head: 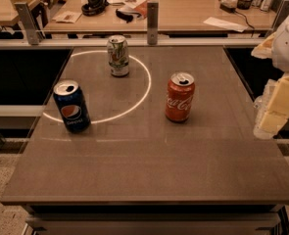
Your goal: Move coke can near pepsi can
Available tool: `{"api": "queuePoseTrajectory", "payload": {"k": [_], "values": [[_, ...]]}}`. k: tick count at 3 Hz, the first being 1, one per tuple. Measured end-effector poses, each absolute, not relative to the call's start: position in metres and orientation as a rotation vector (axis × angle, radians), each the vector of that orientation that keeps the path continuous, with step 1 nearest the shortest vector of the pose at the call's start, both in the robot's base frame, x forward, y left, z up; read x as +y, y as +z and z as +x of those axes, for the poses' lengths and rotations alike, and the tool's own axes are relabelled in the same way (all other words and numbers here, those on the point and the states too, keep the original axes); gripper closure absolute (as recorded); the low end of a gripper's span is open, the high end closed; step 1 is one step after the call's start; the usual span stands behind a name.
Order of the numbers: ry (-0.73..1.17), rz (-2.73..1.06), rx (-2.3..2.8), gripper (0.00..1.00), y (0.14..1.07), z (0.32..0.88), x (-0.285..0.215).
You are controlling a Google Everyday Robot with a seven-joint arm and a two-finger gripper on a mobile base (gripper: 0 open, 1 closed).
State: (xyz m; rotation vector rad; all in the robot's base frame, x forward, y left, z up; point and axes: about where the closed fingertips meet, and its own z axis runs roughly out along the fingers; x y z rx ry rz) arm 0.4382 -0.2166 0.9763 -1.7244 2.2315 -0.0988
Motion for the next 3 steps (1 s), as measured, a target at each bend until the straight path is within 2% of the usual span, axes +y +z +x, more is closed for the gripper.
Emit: {"api": "queuePoseTrajectory", "payload": {"k": [2, 3], "values": [[-0.068, -1.67, 2.216, 0.0, 0.9777, 0.4396, -0.216], [0.039, -1.546, 2.202, 0.0, 0.9677, 0.4391, -0.2212]]}}
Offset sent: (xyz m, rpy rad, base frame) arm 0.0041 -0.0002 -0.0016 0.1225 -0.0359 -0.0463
